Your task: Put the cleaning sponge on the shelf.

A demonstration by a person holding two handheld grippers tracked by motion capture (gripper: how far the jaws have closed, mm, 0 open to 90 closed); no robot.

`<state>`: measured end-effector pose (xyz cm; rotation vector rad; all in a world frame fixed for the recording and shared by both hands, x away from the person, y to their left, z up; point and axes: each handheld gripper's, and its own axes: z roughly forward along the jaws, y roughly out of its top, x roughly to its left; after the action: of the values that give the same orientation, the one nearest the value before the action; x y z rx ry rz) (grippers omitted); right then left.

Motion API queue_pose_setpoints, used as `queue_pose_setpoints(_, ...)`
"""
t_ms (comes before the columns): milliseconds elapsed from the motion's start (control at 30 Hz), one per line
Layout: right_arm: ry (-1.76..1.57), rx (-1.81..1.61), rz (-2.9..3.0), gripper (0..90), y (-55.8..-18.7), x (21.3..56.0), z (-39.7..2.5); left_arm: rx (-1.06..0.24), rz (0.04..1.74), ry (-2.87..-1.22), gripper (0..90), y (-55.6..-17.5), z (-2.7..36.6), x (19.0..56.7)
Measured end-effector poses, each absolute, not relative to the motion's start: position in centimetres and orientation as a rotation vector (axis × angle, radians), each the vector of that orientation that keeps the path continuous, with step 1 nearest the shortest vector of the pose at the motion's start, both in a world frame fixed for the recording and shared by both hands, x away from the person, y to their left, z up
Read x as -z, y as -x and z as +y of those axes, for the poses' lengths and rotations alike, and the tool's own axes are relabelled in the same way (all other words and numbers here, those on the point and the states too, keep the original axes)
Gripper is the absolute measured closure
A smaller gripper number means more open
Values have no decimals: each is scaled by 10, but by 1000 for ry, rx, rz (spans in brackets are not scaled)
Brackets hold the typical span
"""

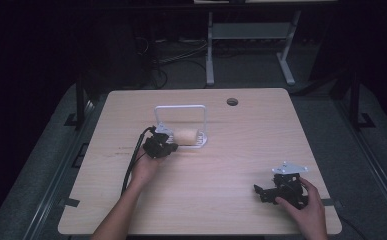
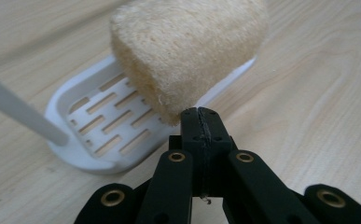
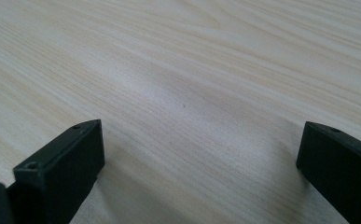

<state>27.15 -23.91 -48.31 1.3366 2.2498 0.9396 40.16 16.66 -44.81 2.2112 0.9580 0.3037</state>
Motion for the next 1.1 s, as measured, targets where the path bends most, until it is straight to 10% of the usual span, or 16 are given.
queue_pose_setpoints(1100,-1337,-940,2250,6,-271,483,-239,-301,945,-2199,886,-374,184,429)
